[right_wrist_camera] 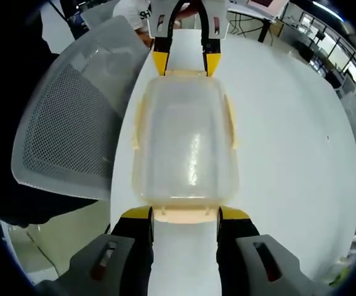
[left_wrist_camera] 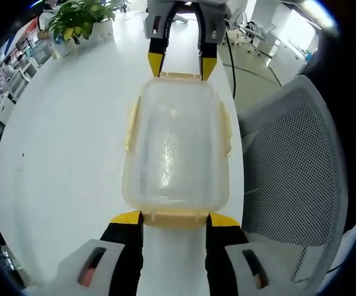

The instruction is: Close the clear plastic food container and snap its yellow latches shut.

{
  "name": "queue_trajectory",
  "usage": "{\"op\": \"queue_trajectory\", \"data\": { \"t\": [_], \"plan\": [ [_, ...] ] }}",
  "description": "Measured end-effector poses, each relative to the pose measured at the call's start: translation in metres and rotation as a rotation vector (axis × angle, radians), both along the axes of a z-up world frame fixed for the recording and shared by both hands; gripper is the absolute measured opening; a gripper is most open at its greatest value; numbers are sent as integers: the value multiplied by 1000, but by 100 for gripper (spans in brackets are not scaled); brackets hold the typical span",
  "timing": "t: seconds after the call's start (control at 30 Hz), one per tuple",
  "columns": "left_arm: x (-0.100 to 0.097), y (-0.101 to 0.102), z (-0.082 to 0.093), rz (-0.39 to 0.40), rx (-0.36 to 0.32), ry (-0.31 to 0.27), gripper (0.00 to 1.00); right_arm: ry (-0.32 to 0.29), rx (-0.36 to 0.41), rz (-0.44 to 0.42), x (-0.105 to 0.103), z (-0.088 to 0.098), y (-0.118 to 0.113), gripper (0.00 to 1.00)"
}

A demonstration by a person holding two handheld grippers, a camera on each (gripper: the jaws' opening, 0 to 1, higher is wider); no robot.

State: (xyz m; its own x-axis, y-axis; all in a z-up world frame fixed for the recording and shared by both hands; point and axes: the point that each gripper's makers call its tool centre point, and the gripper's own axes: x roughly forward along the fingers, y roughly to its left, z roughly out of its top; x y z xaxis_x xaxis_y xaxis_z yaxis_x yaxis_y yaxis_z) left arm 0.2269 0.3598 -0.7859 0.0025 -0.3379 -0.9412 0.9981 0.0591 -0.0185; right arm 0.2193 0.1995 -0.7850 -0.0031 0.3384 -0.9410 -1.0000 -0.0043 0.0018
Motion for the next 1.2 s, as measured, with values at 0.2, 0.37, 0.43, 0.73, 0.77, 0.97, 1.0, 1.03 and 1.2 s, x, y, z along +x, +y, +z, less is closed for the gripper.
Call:
{"op": "queue_trajectory", "data": {
  "t": [0.2,0.37,0.43,0.73,0.77,0.97,1.0,1.03,1.2],
  "plan": [
    [1,-6,-1,-2,-9,-1,34,4,3,-16,-1,-4,-7,36],
    [-1,-6,-2,0,-2,2,34,5,7,-17,-2,-4,-7,36],
    [1,-5,-3,2,-2,-2,34,1,13,-14,0,-4,-6,36],
    [1,-2,-4,11,-5,-2,34,-5,20,-22,1,-9,-3,36],
    [1,-2,-5,11,-5,-2,34,-4,26,-23,1,-9,-4,36],
    [1,-2,-7,16,-8,-8,34,-8,38,-28,0,-9,-3,36],
    [1,-2,-7,17,-7,-7,34,-6,42,-31,0,-9,-3,36],
    [1,-2,-7,14,-7,-9,34,-6,48,-25,0,-9,-3,36],
    [1,-2,-7,10,-10,-7,34,2,53,-23,-1,-9,-3,37]
  ]
}}
